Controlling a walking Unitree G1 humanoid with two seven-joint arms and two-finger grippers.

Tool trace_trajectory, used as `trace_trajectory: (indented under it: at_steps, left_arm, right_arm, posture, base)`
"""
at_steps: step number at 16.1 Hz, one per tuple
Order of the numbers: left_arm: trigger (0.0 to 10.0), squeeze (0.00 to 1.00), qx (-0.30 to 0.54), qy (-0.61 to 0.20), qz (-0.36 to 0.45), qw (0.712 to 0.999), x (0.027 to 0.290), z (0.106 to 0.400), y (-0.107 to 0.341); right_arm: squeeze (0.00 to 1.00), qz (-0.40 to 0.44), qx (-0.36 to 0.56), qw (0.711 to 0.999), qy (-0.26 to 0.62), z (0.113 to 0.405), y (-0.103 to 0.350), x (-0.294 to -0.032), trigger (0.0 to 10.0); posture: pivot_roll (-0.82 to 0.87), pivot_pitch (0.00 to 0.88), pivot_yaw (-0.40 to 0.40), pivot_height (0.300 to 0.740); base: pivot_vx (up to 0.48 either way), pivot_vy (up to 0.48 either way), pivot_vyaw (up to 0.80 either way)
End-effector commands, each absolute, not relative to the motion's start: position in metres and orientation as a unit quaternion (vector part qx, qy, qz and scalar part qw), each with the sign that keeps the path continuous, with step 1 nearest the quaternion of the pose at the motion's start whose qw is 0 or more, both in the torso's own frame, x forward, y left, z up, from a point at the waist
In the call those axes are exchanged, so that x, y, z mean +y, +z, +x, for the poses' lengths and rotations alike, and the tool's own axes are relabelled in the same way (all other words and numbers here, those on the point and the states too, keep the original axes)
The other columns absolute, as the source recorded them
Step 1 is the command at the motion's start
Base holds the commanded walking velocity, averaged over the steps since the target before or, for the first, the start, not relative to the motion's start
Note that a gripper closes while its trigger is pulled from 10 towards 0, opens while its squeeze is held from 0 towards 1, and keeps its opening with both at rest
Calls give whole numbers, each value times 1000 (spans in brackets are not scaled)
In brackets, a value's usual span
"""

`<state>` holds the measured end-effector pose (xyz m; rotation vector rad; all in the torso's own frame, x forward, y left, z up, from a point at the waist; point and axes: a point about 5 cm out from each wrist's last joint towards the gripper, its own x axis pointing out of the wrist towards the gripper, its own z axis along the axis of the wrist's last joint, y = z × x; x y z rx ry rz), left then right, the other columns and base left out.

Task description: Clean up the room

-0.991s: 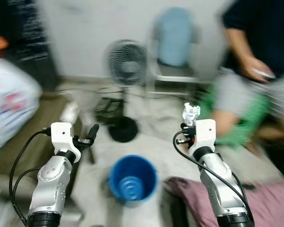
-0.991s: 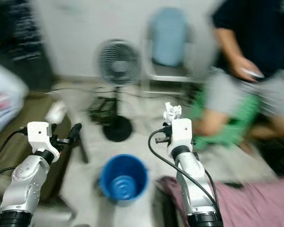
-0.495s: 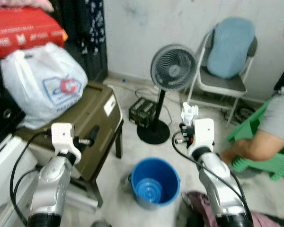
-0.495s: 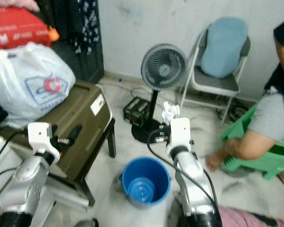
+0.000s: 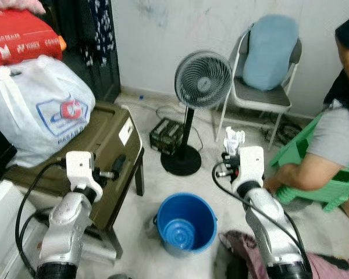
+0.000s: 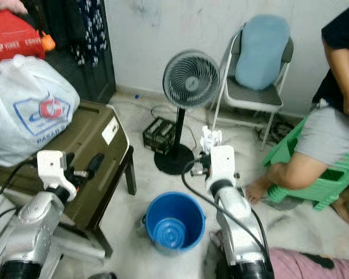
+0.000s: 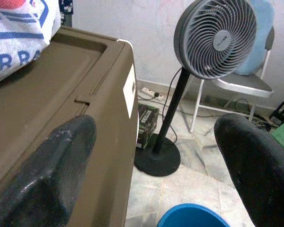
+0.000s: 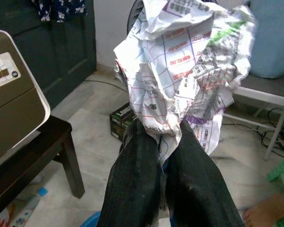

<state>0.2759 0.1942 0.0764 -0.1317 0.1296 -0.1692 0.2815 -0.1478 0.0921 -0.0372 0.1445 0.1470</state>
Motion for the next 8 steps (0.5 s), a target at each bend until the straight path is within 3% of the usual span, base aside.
trace_trajectory:
  at_steps: [1, 8]
  left_arm:
    - [10000, 0, 62, -95, -67, 991, 191, 275, 78]
    - [10000, 0, 60, -99, -68, 991, 188, 277, 78]
  right_arm:
    - [0, -18, 72, 995, 65, 283, 94, -152, 10000]
    - [0, -20, 72, 995, 68, 285, 94, -152, 10000]
  posture:
    - [-64, 0, -81, 740]
    - [-61, 0, -83, 740]
  base:
    - [0, 0, 0]
    - [257, 0, 0]
